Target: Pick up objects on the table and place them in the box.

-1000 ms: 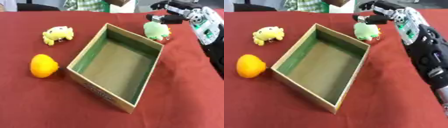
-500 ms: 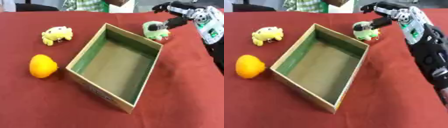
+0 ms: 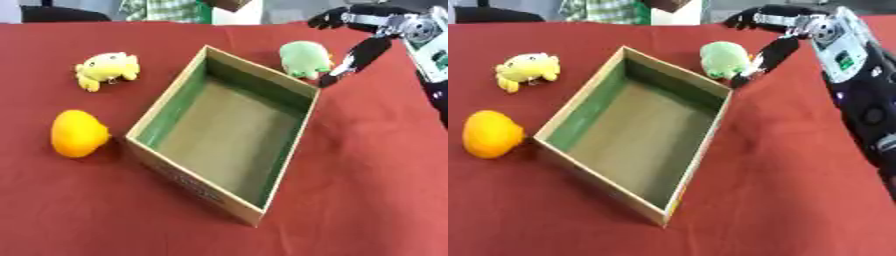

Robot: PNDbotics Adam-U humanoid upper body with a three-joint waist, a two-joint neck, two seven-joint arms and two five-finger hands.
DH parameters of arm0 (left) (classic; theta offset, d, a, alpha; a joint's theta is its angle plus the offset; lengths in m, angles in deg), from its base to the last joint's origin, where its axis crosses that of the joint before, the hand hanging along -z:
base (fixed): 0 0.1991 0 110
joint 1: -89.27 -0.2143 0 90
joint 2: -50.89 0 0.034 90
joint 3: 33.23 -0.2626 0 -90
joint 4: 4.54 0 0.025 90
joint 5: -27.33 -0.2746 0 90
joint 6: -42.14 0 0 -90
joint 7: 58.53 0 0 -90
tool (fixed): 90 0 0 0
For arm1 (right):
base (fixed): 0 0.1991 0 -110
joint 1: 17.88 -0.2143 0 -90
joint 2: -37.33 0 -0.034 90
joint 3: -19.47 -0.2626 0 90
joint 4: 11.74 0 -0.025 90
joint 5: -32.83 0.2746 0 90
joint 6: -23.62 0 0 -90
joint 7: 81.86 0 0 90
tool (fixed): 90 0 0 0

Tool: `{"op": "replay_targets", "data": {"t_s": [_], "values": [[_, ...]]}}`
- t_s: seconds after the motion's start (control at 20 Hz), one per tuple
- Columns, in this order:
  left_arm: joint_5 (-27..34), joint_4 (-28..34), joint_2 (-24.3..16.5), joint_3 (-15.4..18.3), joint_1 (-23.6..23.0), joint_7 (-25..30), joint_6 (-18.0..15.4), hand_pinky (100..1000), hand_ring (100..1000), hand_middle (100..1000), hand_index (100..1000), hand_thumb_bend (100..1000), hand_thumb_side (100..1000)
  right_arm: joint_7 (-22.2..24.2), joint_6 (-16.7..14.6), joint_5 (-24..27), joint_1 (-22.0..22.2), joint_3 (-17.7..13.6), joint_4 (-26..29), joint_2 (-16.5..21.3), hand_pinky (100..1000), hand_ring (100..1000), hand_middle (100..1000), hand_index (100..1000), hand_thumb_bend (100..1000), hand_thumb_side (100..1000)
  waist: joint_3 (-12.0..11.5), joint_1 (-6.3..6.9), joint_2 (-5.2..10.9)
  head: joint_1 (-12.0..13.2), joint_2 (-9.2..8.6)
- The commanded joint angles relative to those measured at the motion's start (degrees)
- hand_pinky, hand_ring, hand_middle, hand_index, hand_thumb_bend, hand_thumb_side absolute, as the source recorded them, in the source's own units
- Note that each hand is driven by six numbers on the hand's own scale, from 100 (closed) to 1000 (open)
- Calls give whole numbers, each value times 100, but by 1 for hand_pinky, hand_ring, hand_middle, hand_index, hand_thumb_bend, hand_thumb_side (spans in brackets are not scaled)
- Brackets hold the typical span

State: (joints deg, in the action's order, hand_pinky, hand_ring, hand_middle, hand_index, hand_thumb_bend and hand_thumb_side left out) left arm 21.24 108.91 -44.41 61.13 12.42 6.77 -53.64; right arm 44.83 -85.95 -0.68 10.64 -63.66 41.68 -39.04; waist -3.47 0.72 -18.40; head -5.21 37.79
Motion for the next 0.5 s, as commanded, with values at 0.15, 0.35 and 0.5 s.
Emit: {"op": "replay_targets", "data": {"t_s": [0.15,0.35,0.5], "values": [[40,114,-122,11,43,13,-4,565,551,722,758,100,546,-249,64,-122,-93,-62,124,203,959,945,921,1000,799,538,-9,-1,76,-37,-48],[41,114,-126,6,42,22,-4,565,551,723,757,100,546,-351,100,-133,-100,-72,117,216,957,944,919,1000,765,548,-11,-9,57,-37,-54],[42,114,-126,3,47,26,-5,565,551,723,757,100,546,-449,103,-209,-122,-73,120,240,953,946,923,1000,727,525,-16,-17,42,-42,-80]]}}
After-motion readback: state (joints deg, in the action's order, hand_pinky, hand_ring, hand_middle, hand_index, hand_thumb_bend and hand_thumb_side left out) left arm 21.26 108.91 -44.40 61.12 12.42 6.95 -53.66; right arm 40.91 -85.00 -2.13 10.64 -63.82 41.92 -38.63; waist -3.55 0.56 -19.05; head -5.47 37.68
